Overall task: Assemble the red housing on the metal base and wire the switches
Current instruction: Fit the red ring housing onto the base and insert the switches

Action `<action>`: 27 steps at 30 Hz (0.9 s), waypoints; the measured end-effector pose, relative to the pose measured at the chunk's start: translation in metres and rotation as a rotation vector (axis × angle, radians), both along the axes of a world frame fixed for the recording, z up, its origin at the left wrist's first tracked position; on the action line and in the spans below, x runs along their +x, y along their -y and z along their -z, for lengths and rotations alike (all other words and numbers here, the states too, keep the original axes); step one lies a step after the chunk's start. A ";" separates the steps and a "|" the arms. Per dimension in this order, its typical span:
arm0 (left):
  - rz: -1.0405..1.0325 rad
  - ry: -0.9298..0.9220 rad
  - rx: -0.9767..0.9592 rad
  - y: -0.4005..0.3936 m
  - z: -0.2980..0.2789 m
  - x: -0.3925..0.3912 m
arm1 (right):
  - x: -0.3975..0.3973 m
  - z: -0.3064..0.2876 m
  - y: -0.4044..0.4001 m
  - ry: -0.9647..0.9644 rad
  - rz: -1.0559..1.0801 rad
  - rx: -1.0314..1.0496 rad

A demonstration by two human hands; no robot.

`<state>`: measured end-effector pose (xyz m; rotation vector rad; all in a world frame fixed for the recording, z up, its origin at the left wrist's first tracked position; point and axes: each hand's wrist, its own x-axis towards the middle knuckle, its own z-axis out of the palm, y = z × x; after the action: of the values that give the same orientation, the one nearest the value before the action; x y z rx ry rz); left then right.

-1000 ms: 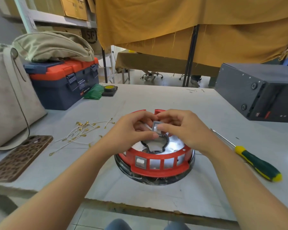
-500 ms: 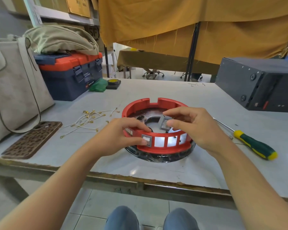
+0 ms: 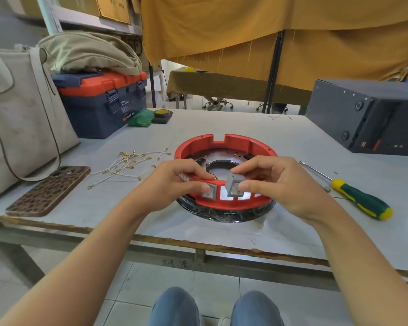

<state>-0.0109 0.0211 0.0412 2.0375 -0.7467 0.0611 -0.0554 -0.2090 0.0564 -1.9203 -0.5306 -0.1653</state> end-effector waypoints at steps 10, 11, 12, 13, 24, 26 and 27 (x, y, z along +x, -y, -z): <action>-0.045 0.137 0.058 0.006 0.004 -0.016 | -0.010 0.008 -0.007 0.169 0.095 -0.170; -0.040 0.152 0.094 0.007 0.005 -0.019 | -0.010 0.009 -0.008 0.184 0.118 -0.171; -0.030 0.171 0.126 0.008 0.005 -0.022 | -0.011 0.010 -0.010 0.199 0.138 -0.174; -0.019 0.194 0.151 0.010 0.006 -0.024 | -0.011 0.011 -0.012 0.215 0.152 -0.184; -0.044 0.204 0.127 0.014 0.011 -0.023 | -0.016 0.019 -0.023 0.249 0.236 -0.283; -0.075 0.185 0.156 0.014 0.012 -0.023 | -0.017 0.019 -0.023 0.226 0.252 -0.286; -0.085 0.189 0.169 0.014 0.013 -0.023 | -0.018 0.019 -0.023 0.217 0.259 -0.292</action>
<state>-0.0337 0.0069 0.0286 2.2461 -0.8048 0.2497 -0.0736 -0.1859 0.0376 -2.2693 -0.4660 -0.4909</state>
